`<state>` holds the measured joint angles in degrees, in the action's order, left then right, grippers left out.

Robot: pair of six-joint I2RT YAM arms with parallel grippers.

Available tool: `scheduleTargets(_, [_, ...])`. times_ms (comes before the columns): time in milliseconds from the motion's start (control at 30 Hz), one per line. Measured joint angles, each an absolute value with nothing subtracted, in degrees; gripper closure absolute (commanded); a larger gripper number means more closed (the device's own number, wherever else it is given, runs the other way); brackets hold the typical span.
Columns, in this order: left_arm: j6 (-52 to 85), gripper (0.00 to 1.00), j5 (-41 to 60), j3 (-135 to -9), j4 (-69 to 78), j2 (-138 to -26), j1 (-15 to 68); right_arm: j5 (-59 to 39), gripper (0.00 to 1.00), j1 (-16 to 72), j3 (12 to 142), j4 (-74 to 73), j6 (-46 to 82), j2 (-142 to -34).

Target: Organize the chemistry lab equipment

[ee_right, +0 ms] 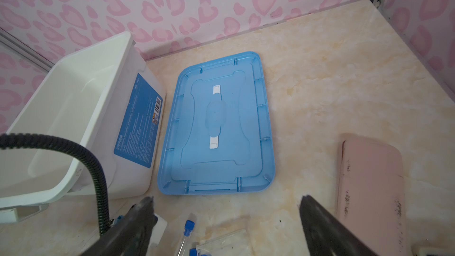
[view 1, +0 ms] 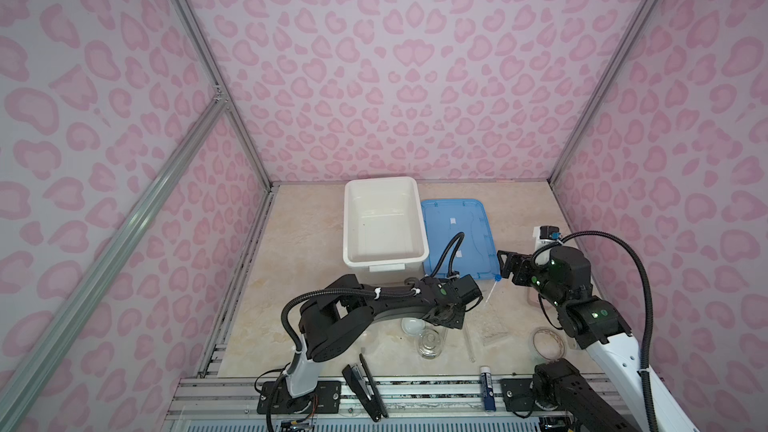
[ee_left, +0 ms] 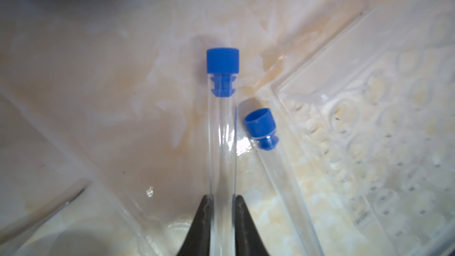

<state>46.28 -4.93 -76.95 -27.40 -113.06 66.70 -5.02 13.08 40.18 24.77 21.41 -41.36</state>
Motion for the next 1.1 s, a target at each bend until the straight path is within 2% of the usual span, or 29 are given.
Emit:
scheduleTargets(300, [44.29, 0.83, -8.8, -68.03, -16.49, -103.18, 66.04, -11.75, 0.14, 12.56, 44.25, 25.96, 21.41, -44.71])
scheduleTargets(567, [37.71, 0.83, -11.97, -62.17, -3.84, -94.37, 65.95, -21.15, 0.16, 11.88, 50.52, 27.86, 21.96, -48.31])
scheduleTargets(800, [31.64, 0.83, -12.27, -56.51, 6.55, -88.33, 65.95, -27.53, 0.23, 13.8, 52.84, 27.22, 23.33, -53.43])
scheduleTargets(1100, [29.8, 0.83, -11.99, -52.47, 12.75, -85.12, 66.13, -28.1, 0.4, 21.63, 52.77, 24.82, 24.47, -57.65])
